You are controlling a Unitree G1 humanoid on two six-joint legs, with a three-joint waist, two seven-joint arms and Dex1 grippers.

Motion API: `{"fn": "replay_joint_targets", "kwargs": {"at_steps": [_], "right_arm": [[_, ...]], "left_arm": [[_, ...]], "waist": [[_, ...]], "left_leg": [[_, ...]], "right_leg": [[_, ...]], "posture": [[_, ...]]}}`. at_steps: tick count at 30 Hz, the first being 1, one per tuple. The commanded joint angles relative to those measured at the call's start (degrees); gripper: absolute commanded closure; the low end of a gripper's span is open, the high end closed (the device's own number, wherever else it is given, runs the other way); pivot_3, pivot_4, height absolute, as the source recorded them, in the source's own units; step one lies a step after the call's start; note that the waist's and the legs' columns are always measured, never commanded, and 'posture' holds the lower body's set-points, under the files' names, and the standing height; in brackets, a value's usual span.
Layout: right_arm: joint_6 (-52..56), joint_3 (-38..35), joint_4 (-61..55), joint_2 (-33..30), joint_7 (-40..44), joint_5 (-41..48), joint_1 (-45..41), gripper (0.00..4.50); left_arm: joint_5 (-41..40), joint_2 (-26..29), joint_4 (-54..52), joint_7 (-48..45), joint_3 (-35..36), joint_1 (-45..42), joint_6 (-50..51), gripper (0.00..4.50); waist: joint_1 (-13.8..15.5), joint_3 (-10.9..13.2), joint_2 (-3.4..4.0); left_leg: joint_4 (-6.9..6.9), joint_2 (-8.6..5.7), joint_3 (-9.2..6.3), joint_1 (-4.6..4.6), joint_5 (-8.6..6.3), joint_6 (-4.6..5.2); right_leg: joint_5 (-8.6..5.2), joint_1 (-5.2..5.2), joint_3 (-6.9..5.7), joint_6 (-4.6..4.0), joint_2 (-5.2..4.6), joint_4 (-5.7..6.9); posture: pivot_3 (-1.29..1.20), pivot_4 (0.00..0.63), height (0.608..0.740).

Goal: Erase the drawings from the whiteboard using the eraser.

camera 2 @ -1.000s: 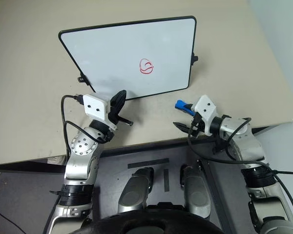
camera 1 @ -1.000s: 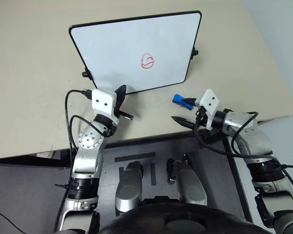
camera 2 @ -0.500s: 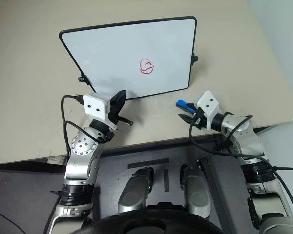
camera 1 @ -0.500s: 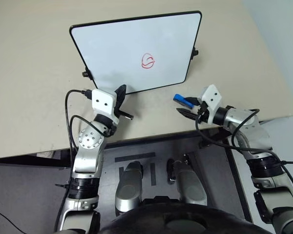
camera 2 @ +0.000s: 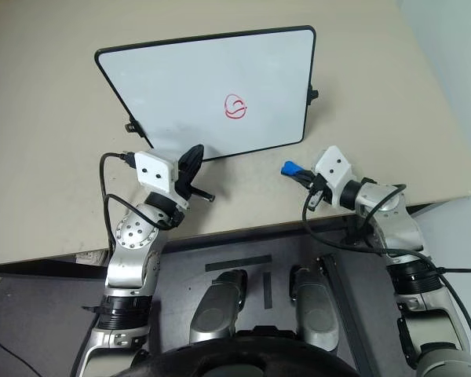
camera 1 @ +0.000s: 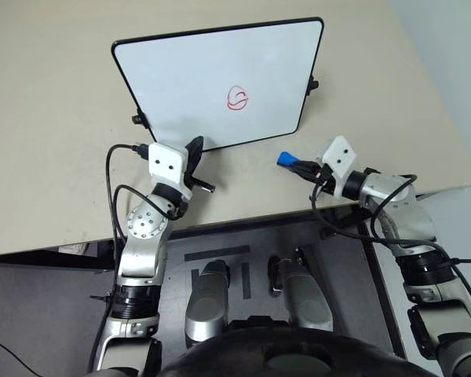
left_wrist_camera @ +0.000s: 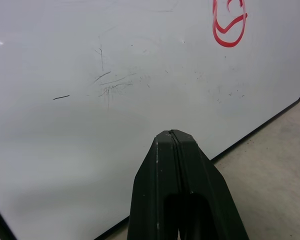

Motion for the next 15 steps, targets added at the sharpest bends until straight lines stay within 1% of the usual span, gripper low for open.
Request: {"fn": "replay_joint_targets", "kwargs": {"at_steps": [1,4,6,8,11,14,15], "right_arm": [[-4.1,0.29,-5.61,0.27,1.34,-0.29,-3.74,4.47],[-10.77,2.84,-4.79,1.39,2.18,-3.21,-9.46,4.47],[-17.59,4.71,-1.53,2.01,2.13,-6.61,-12.93,4.47],[-23.06,5.96,2.06,2.43,1.87,-9.19,-15.25,4.47],[-34.85,8.23,12.28,3.57,-1.63,-15.74,-20.62,4.47],[-42.76,9.07,23.03,5.06,-5.85,-20.31,-25.32,4.47],[-45.78,9.56,26.65,5.0,-8.26,-23.03,-26.86,4.47]], "left_arm": [[-0.12,-0.04,-1.2,0.24,0.04,-0.28,-1.37,4.5],[-0.06,-0.07,-1.19,0.18,-0.11,-0.07,-1.48,4.5],[-0.01,-0.17,-1.06,0.23,-0.23,-0.22,-1.54,4.5],[0.03,-0.26,-0.87,0.3,-0.29,-0.48,-1.58,4.5],[0.18,-0.49,-1.04,0.5,-0.44,-0.43,-1.75,4.5],[0.23,-0.57,-1.06,0.64,-0.36,-0.41,-1.86,4.5],[0.28,-0.58,-1.14,0.72,-0.32,-0.34,-1.91,4.5]], "waist": [[-0.12,0.0,0.0],[-0.39,0.0,0.0],[-0.39,0.0,0.0],[-0.4,0.0,0.0],[-0.1,0.0,0.0],[-0.06,0.0,0.0],[-0.05,0.0,0.0]], "left_leg": [[0.0,0.01,0.0,0.0,0.0,0.0],[-0.01,0.03,0.0,0.02,-0.01,-0.01],[-0.01,0.04,0.0,0.03,0.0,0.0],[-0.01,0.05,-0.01,0.04,0.0,0.0],[-0.01,0.06,-0.04,0.02,-0.01,0.02],[-0.01,0.07,-0.02,0.0,-0.02,0.02],[-0.01,0.07,-0.01,-0.01,-0.02,0.01]], "right_leg": [[0.0,0.0,0.0,0.0,0.0,0.0],[0.03,-0.02,-0.01,-0.05,0.02,-0.01],[0.13,-0.03,-0.02,-0.2,0.02,0.0],[0.36,-0.04,-0.02,-0.58,0.02,0.01],[0.4,-0.05,-0.02,-0.65,0.0,-0.01],[0.46,-0.14,-0.01,-0.74,-0.05,0.0],[0.5,-0.19,-0.02,-0.78,-0.06,0.0]], "posture": [[0.0,0.15,0.74],[0.0,0.15,0.74],[0.0,0.15,0.74],[0.0,0.15,0.74],[0.0,0.15,0.74],[0.0,0.15,0.74],[0.0,0.15,0.74]]}}
